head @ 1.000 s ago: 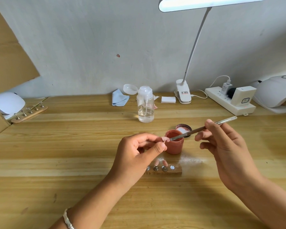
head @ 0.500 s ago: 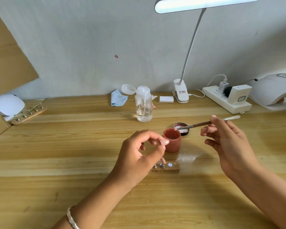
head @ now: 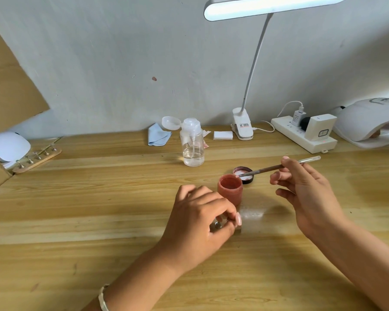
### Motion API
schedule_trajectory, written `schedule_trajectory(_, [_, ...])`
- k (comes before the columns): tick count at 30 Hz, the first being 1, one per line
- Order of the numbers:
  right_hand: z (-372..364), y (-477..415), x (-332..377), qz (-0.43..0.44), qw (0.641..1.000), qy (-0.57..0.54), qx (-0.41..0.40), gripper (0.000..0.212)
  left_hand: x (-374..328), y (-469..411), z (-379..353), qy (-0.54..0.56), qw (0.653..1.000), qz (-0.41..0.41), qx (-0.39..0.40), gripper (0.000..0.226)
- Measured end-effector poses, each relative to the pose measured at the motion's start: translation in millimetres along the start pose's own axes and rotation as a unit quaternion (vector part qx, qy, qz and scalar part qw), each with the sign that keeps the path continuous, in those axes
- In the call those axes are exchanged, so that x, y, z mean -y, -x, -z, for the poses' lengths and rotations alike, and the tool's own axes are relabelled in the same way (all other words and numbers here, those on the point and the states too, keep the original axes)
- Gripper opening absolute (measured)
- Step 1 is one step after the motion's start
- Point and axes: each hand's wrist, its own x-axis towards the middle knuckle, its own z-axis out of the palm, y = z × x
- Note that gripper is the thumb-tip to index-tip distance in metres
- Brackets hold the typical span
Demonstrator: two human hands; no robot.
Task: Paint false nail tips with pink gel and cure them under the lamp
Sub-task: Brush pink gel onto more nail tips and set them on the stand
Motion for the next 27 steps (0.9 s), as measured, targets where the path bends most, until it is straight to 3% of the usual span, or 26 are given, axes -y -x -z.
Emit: schedule_trajectory(27, [2.5, -2.8, -1.7, -0.01, 1.0, 0.002, 0.005, 0.017, -0.5, -1.4, -0.6, -0.08, 0.994, 0.08, 0.01, 0.021])
